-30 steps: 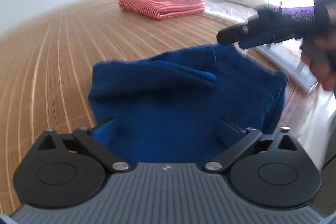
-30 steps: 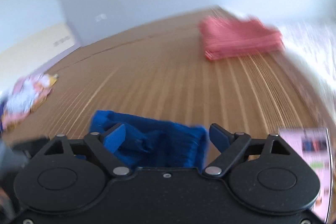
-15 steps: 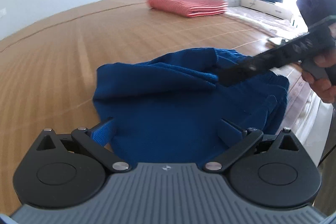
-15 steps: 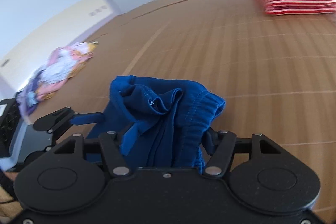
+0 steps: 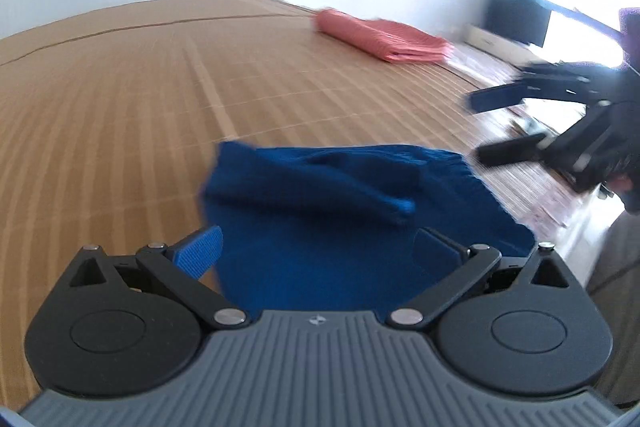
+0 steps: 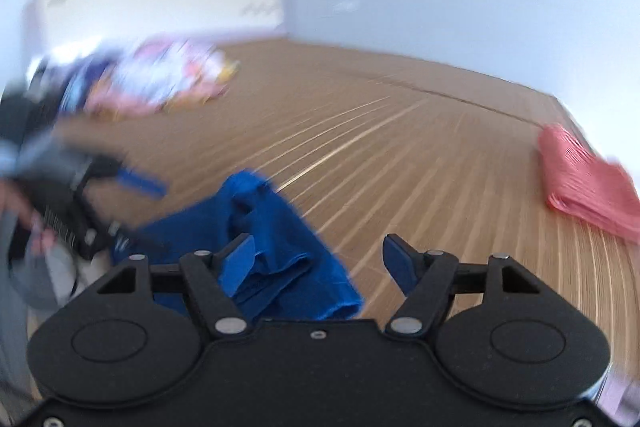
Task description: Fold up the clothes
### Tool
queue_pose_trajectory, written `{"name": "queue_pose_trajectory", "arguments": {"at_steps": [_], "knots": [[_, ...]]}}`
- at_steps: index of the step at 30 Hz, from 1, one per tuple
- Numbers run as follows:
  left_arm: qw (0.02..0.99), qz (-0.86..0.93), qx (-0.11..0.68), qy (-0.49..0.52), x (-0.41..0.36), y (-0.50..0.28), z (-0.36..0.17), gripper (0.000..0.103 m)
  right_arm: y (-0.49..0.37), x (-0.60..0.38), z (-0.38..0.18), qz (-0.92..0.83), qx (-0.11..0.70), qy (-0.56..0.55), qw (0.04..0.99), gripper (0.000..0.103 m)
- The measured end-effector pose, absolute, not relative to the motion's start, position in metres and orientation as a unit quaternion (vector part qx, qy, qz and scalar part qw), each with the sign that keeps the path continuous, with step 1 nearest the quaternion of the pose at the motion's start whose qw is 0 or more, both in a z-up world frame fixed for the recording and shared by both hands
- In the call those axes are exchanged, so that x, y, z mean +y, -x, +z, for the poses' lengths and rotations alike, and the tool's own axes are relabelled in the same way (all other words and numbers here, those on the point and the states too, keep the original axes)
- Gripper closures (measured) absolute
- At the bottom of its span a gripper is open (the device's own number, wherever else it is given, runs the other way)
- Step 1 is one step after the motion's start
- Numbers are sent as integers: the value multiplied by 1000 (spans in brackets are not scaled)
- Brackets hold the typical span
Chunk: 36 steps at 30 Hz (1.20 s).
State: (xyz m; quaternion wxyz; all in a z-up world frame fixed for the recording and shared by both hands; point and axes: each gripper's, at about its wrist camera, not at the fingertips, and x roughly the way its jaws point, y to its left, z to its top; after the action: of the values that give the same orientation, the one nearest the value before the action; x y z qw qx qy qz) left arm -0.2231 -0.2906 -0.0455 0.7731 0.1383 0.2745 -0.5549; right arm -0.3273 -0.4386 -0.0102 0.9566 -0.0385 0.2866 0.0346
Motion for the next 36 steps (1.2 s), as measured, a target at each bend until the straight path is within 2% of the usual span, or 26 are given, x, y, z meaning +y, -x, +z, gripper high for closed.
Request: {"name": "queue_pose_trajectory", "arguments": {"at_steps": [1, 2, 3, 4, 7, 9, 10, 15, 19, 21, 23, 28, 34, 36], "knots": [[767, -559, 275, -153, -301, 227, -48, 0, 317, -430, -12, 53, 304, 58, 949, 41], [762, -563, 273, -169, -310, 230, -50, 0, 307, -423, -15, 69, 322, 70, 942, 55], [759, -564, 268, -183, -315, 231, -54, 0, 297, -417, -19, 80, 338, 78, 935, 62], [759, -562, 266, -190, -316, 231, -58, 0, 289, -413, -23, 88, 350, 84, 929, 69], [762, -562, 265, -179, -314, 226, -76, 0, 271, -411, -35, 99, 370, 78, 920, 69], [772, -563, 240, -172, -310, 228, -82, 0, 263, -418, -38, 106, 374, 53, 920, 94], [774, -563, 234, -172, -308, 230, -84, 0, 259, -424, -37, 107, 372, 38, 921, 97], [783, -558, 223, -161, -303, 235, -87, 0, 255, -468, -25, 47, 338, -21, 940, 97], [784, -558, 221, -158, -302, 235, -88, 0, 249, -487, -49, 34, 351, -57, 934, 97], [785, -558, 219, -158, -300, 236, -87, 0, 248, -489, -58, 16, 350, -58, 935, 90], [786, -557, 218, -158, -299, 237, -87, 0, 250, -493, -64, -8, 336, -63, 940, 66], [787, -556, 217, -156, -299, 236, -86, 0, 275, -510, -51, -30, 301, -101, 948, 63], [787, -556, 217, -155, -300, 238, -86, 0, 298, -491, -43, 91, 304, -131, 939, 62], [788, -555, 217, -155, -301, 238, -86, 0, 301, -481, -42, 111, 294, -131, 940, 58]]}}
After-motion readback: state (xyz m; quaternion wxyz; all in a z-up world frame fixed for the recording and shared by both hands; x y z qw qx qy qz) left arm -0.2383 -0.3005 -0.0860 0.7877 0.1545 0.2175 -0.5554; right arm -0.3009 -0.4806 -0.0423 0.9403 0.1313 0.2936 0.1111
